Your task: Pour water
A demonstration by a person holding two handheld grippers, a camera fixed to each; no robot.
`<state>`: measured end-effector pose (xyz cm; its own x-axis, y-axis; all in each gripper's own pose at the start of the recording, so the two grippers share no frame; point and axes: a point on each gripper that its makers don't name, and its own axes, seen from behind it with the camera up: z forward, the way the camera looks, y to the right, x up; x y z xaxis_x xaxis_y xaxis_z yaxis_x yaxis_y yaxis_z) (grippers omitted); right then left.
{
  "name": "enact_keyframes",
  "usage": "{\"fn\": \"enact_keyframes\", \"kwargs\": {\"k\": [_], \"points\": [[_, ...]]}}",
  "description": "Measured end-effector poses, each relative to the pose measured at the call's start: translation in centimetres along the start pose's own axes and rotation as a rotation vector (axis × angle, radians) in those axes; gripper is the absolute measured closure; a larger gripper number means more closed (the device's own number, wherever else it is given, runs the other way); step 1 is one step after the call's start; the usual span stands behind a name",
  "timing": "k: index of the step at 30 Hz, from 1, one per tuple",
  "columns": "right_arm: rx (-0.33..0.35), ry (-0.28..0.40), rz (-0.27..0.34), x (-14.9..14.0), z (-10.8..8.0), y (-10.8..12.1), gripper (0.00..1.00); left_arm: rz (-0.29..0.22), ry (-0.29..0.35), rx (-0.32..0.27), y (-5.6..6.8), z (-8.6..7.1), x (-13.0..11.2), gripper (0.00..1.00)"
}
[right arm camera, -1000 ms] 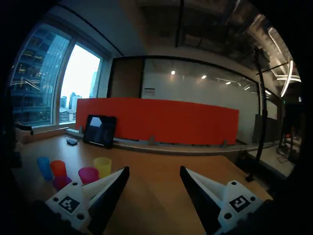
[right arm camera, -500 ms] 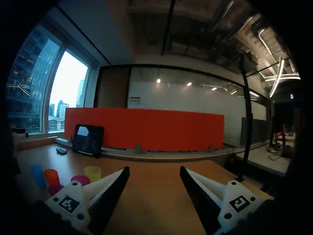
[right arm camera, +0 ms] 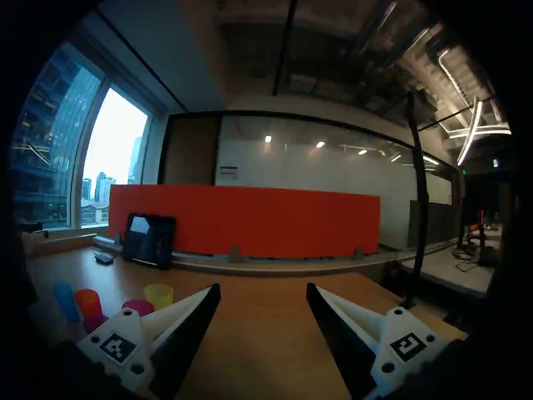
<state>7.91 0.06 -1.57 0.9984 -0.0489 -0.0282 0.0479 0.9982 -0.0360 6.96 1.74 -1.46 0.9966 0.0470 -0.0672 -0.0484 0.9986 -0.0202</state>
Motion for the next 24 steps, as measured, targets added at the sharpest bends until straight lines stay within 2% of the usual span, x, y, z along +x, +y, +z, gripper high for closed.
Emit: {"fn": "enact_keyframes", "kwargs": {"k": [6, 15, 18, 24], "points": [[-0.012, -0.005, -0.007, 0.0, -0.2, 0.4, 0.00, -0.015, -0.005, -0.010, 0.5, -0.2, -1.5, 0.02], [-0.017, -0.007, -0.011, 0.7, -0.7, 0.4, 0.00, -0.030, 0.001, 0.016, -1.0, -1.1, -2.7, 0.02], [-0.014, -0.007, -0.007, 0.7, -0.7, 0.2, 0.00, -0.036, 0.003, 0.008, -0.6, -0.9, -3.2, 0.02], [-0.013, -0.011, -0.012, 0.5, -0.6, -0.1, 0.00, -0.041, 0.007, 0.017, -0.8, -0.3, -3.9, 0.02]]}}
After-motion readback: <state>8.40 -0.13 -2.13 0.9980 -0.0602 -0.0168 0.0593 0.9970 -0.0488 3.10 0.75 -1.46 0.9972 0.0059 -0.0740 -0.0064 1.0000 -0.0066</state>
